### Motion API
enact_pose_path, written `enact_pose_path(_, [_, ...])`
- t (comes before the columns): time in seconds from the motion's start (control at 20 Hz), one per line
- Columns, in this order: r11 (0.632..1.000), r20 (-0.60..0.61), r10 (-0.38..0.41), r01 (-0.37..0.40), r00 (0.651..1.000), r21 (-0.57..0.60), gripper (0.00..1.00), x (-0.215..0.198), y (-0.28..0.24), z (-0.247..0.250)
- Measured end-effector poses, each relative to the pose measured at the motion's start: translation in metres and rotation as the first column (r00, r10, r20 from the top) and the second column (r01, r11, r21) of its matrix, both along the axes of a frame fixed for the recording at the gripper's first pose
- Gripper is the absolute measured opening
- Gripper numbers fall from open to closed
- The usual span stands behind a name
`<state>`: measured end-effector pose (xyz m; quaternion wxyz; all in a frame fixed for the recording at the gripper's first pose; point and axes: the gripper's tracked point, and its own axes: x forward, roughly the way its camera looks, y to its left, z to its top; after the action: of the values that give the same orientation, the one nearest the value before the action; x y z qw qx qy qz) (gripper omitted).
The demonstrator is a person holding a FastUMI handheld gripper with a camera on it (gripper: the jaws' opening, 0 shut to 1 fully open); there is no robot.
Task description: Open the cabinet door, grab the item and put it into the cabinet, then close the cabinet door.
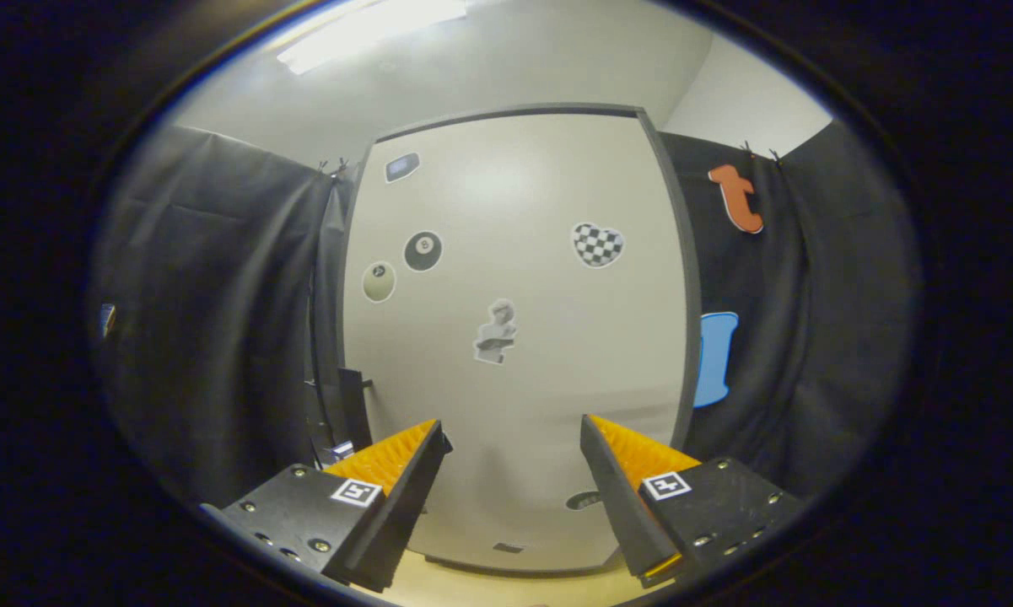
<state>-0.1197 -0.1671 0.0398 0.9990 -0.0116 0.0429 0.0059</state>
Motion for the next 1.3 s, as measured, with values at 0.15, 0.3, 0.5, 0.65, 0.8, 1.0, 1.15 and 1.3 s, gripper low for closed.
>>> enact_pose_path(0.15, [0.999,0.011,-0.043,0.043,0.999,-0.027,0.97,-0.008,-0.035,0.000])
enact_pose_path(0.3, [0.998,0.012,-0.057,0.057,0.998,-0.032,0.97,-0.015,-0.062,-0.002])
enact_pose_path(0.5, [0.997,0.001,-0.057,0.057,0.998,-0.053,0.97,-0.019,-0.093,-0.012])
enact_pose_path(0.65, [0.997,-0.003,-0.059,0.059,0.998,-0.057,0.97,-0.019,-0.117,-0.019])
enact_pose_path(0.8, [0.996,-0.001,-0.072,0.072,0.997,-0.057,0.97,-0.019,-0.144,-0.023])
enact_pose_path(1.0, [0.994,-0.008,-0.104,0.103,0.995,-0.047,0.97,-0.020,-0.180,-0.036])
enact_pose_path(1.15, [0.991,-0.031,-0.132,0.131,0.991,-0.033,0.97,-0.022,-0.203,-0.052])
enact_pose_path(1.3, [0.987,-0.039,-0.161,0.160,0.986,-0.027,0.97,-0.024,-0.223,-0.061])
